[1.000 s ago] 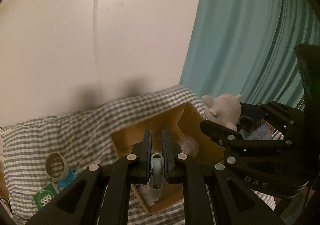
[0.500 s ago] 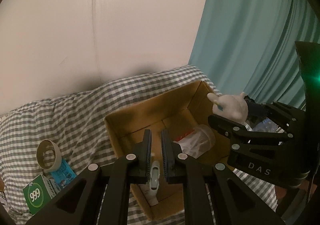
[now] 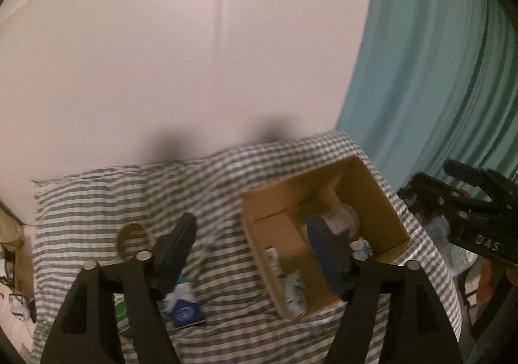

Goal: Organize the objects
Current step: 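Carry the plush toy and green cable into the cardboard box and release, then return both tools to the pile and grasp the green medicine box with the right tool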

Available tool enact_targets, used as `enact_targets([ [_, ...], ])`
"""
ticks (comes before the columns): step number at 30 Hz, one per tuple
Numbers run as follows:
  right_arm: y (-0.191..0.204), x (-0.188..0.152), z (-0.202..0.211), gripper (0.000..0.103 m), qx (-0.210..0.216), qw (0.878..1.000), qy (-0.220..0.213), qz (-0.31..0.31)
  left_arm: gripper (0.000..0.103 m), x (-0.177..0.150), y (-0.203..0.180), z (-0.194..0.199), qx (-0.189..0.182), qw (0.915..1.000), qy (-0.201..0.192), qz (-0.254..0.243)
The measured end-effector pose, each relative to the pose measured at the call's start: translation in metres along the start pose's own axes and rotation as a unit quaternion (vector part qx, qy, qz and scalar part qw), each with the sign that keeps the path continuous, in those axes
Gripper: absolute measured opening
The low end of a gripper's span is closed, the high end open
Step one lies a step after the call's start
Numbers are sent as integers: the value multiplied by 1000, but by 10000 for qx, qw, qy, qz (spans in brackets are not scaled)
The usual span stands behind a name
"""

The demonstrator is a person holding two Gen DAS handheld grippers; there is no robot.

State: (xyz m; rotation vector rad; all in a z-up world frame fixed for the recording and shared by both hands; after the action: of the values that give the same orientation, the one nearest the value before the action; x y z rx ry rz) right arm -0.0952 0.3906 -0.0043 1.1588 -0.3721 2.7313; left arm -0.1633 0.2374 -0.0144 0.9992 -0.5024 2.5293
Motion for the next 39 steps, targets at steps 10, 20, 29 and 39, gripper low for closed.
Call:
enact_targets([
  [10,20,-10,74,95,-26,9981,-615,-101,103,-10,67,104,659,9958,-599,201],
  [20,79,-49,122,103,120,9939,-1095,-67,103,-69,152,173,1365,9837,-1037,552],
  [29,181,-95,94,103,646,9925,-576,869,103,-132,221,185,1669,9753,-1107,930],
  [39,313,-139,52,103,1130,9740,-298,1939,103,-196,277,133,1469,9806,-422,1230],
])
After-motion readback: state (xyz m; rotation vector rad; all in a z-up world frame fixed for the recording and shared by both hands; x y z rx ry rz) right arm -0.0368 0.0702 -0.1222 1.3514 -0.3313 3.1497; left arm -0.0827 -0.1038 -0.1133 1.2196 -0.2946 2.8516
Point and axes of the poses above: each gripper's, at about its wrist camera, not at the fingertips, and z roughly against the way its jaws point, y to its left, x to its top, the point moved 7 cm from there along -z, roughly the way its jaws point, and after that the axes turned 10 degrees about -x, right-handed, at the moved point
